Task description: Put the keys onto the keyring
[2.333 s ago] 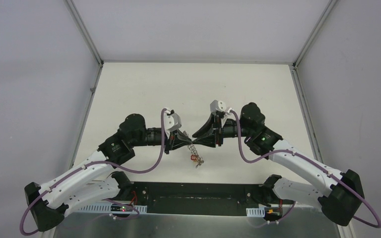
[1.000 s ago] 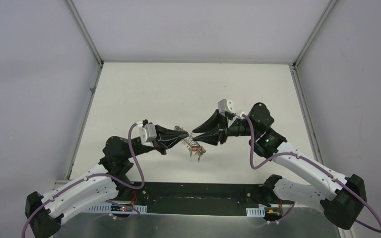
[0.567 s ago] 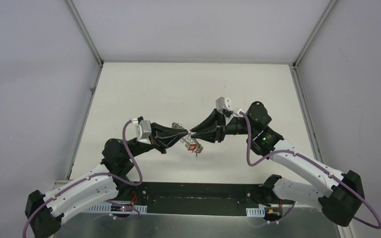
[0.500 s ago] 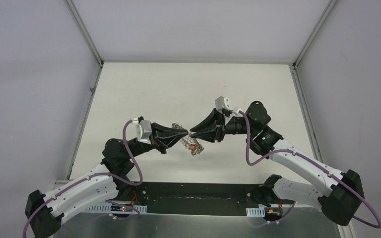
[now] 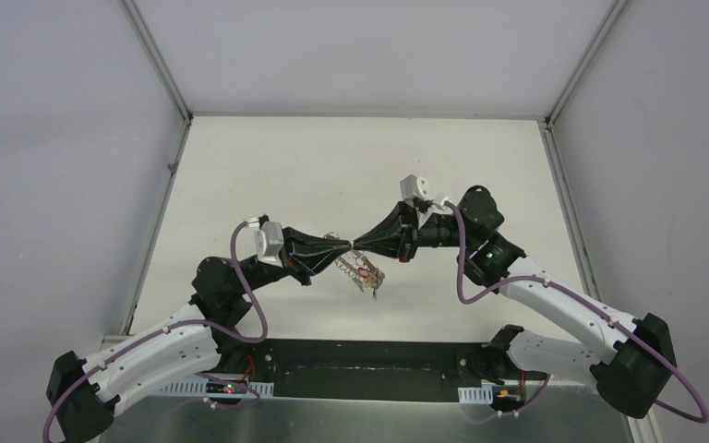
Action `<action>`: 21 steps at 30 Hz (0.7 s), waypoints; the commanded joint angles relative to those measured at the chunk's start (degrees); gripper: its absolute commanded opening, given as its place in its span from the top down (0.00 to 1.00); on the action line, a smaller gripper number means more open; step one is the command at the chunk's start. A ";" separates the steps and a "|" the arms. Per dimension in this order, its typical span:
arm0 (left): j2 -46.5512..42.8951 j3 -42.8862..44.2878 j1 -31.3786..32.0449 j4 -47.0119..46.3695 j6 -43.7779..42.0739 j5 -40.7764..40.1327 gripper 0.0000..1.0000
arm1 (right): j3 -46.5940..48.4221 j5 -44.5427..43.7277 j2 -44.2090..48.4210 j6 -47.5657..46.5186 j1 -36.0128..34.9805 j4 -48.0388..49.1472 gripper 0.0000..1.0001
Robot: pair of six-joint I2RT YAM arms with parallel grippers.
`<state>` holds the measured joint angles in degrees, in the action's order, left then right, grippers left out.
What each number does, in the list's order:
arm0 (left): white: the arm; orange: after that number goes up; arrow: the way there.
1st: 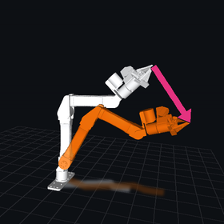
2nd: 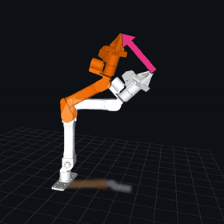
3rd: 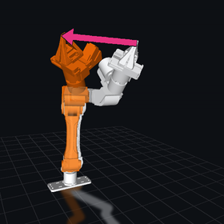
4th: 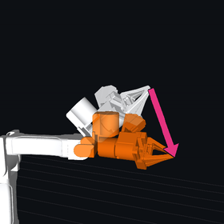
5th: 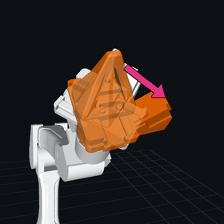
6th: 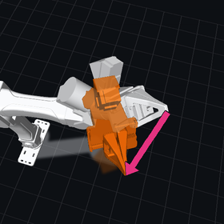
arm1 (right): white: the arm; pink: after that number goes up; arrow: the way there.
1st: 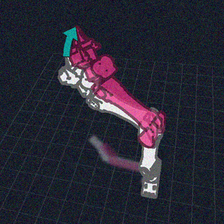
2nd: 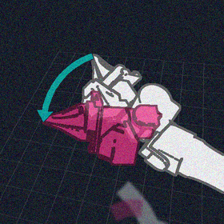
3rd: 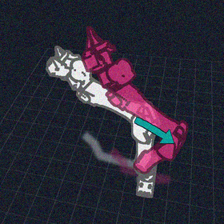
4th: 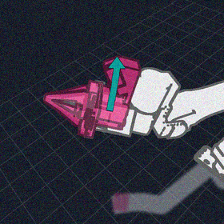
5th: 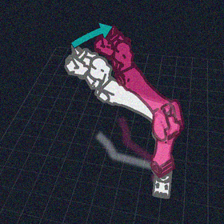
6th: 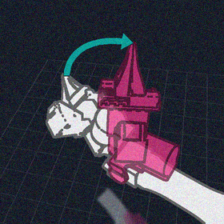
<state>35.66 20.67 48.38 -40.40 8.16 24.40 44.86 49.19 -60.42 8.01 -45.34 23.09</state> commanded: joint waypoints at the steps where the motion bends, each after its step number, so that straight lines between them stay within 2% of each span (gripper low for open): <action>1: -0.34 1.22 0.27 -5.08 0.66 1.00 1.00 | 2.71 1.26 -0.21 0.32 -0.27 3.06 1.00; 5: -2.12 1.50 0.27 -1.33 -0.22 0.18 0.98 | 2.87 1.25 0.54 -0.67 -0.28 1.18 1.00; 8: -4.77 2.34 0.30 4.44 -0.31 -2.80 0.70 | 4.36 1.67 0.83 -2.64 -0.27 -4.51 1.00; 11: -7.97 3.64 0.30 11.38 -1.27 -5.25 0.55 | 6.53 1.87 0.88 -5.30 -0.27 -11.77 1.00; 16: -10.15 7.20 0.29 23.19 -4.81 -5.73 0.53 | 10.77 1.39 0.51 -11.42 -0.27 -24.62 1.00; 21: -7.80 12.37 0.26 34.05 -8.75 -3.66 0.54 | 14.44 0.80 -0.71 -15.25 -0.28 -34.04 1.00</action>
<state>26.11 28.18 48.40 -16.97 3.84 19.97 54.22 50.13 -60.60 -1.96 -45.52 -3.16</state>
